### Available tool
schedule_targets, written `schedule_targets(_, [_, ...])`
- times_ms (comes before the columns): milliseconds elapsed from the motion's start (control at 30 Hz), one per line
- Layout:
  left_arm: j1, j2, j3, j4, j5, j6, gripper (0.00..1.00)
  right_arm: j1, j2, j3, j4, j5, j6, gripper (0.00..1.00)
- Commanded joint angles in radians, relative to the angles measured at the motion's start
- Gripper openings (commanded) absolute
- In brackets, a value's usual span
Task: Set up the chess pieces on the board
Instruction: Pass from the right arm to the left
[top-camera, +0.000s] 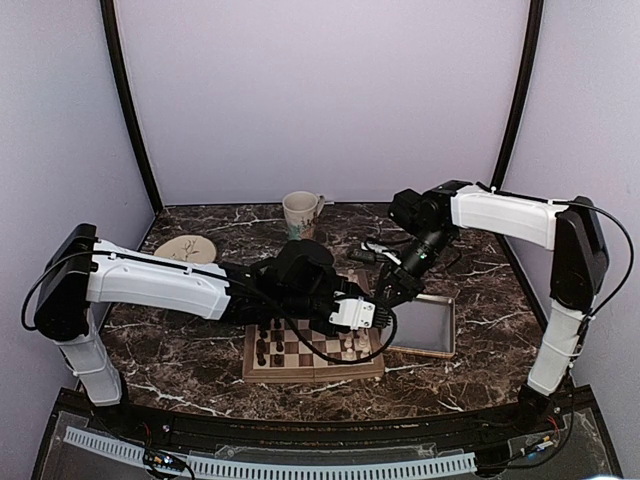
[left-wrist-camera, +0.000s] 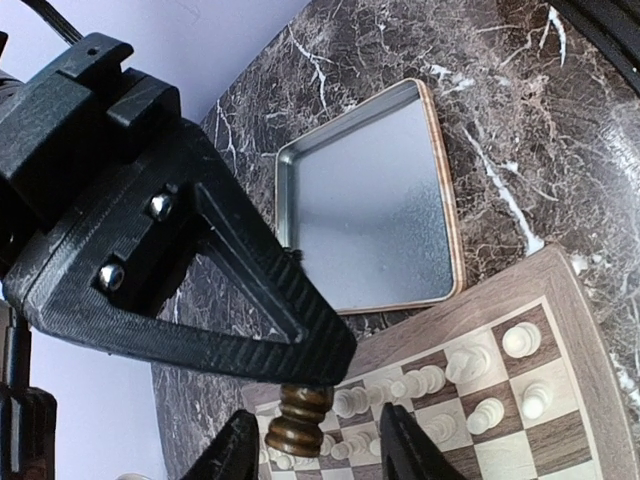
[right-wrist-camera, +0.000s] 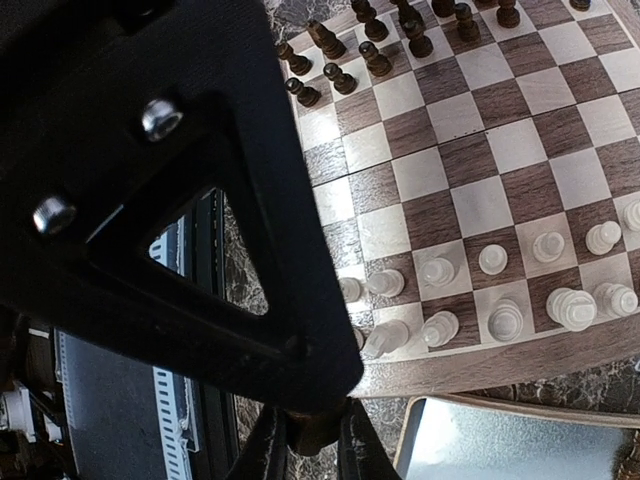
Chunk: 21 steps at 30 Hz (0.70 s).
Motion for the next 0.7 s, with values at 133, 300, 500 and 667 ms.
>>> schedule_targets(133, [-0.007, 0.021, 0.046, 0.01, -0.08, 0.039, 0.38, 0.012, 0.016, 0.025, -0.011, -0.025, -0.002, 0.1])
schedule_targets(300, [-0.012, 0.032, 0.058, 0.014, -0.081, 0.03, 0.31, 0.014, 0.029, 0.027, -0.006, -0.028, 0.007, 0.11])
schedule_targets(500, [-0.018, 0.058, 0.079, -0.003, -0.1, 0.035, 0.23, 0.012, 0.035, 0.034, -0.01, -0.036, 0.008, 0.11])
schedule_targets(667, [-0.02, 0.063, 0.082, 0.002, -0.122, 0.028, 0.14, 0.012, 0.028, 0.035, -0.013, -0.038, 0.007, 0.12])
